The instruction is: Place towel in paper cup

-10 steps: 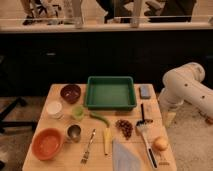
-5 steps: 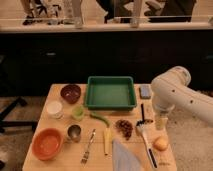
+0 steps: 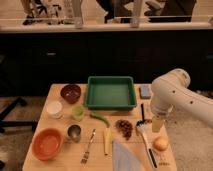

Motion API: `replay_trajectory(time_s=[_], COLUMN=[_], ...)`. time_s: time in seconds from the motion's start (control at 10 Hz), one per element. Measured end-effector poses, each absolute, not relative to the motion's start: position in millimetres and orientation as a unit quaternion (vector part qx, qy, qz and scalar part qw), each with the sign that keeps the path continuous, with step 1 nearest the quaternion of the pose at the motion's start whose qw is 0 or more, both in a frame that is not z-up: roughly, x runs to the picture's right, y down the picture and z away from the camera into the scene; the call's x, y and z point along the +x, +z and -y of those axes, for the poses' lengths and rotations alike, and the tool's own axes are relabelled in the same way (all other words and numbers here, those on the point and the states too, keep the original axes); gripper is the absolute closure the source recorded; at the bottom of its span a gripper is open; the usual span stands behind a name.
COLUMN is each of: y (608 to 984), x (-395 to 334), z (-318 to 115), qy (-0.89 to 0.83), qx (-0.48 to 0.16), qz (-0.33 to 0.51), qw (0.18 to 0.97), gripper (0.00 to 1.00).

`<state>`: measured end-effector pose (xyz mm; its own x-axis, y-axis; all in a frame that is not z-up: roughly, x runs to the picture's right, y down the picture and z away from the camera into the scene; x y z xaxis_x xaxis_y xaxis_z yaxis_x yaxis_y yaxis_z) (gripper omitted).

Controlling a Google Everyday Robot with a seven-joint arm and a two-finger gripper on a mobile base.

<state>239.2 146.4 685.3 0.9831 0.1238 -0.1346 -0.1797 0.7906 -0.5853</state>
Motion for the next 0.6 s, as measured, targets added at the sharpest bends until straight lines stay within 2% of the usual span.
replay_trajectory(time_s=[0.6], y=[684.1], x=[233.5], z=[-163.1], qy=[0.213], qx=[-0.319], qz=[-0.014], qw=[0.923], gripper=[0.2])
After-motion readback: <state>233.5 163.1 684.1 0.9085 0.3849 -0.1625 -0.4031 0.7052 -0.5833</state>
